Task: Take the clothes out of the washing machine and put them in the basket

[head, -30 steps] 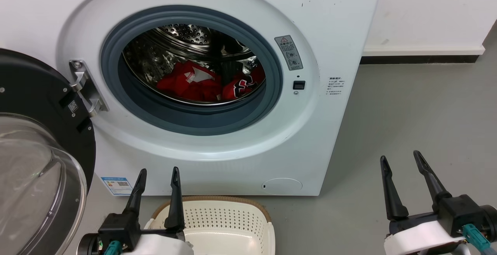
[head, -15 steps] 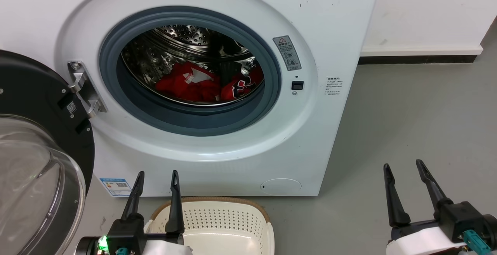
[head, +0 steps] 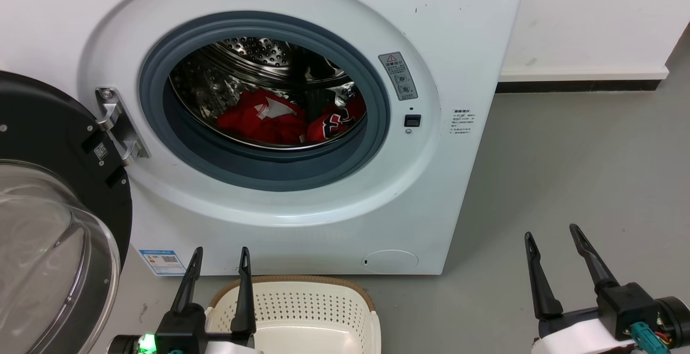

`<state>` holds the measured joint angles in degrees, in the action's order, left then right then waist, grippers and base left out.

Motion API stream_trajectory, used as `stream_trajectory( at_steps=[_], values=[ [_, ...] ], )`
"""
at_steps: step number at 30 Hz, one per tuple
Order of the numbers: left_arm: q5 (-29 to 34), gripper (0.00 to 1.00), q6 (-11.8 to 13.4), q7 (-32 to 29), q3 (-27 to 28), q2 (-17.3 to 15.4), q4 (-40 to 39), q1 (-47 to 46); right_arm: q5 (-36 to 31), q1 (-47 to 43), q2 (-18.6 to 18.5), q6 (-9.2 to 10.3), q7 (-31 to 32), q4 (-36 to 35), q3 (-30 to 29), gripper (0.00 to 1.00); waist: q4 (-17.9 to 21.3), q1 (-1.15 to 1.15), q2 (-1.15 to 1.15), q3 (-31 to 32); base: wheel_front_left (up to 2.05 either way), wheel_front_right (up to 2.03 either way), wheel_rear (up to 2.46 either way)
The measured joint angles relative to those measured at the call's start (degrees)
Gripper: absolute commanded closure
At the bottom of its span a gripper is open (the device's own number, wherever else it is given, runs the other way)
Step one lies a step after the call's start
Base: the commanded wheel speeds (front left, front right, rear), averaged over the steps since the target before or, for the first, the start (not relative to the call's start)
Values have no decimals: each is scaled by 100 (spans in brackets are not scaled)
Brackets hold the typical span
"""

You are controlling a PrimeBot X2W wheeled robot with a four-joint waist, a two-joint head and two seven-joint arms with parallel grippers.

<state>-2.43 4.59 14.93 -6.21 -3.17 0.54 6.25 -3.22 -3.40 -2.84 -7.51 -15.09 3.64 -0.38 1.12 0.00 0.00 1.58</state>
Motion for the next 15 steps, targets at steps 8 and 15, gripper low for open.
stream_trajectory(
  at_steps=[8,15],
  values=[
    [9,0,-31,8,41,15,60,16,23,0,0,0,0,2,-13,0,-14,0,0,-10,0,0,0],
    [94,0,-152,14,22,0,110,36,20,13,2,0,0,69,-57,0,64,0,0,-38,0,0,0]
  ],
)
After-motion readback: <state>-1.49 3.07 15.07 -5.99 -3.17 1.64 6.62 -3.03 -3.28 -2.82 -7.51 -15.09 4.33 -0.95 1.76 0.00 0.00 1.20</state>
